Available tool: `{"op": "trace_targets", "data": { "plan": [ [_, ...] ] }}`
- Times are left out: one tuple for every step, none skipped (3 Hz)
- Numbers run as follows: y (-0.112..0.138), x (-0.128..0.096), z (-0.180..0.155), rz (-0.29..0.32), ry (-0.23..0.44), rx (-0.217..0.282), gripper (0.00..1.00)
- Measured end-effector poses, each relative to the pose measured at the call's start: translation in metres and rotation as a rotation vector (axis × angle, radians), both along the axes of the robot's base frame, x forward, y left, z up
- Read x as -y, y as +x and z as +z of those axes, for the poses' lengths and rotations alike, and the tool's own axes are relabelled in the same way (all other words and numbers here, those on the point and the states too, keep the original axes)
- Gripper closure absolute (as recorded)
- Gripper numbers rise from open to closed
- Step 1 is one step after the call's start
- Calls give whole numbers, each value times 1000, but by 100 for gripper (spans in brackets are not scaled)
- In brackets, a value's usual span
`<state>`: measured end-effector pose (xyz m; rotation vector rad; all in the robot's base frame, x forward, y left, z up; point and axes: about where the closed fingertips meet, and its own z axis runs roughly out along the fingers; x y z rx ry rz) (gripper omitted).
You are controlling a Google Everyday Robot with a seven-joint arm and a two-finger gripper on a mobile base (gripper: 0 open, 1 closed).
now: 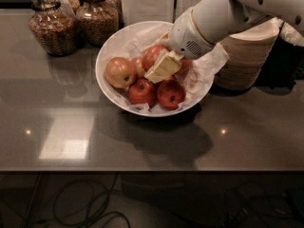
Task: Pick apple from white bowl
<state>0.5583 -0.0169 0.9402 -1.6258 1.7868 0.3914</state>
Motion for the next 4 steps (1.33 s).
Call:
{"op": "trace_targets", "data": {
  "plan": [
    [-11, 5, 30, 20, 37, 44, 100],
    [-21, 24, 60, 24, 60, 86, 100],
    [-31, 29, 77, 49, 64, 100, 97],
    [-40, 18, 66, 69, 57, 74, 100]
  ]
}}
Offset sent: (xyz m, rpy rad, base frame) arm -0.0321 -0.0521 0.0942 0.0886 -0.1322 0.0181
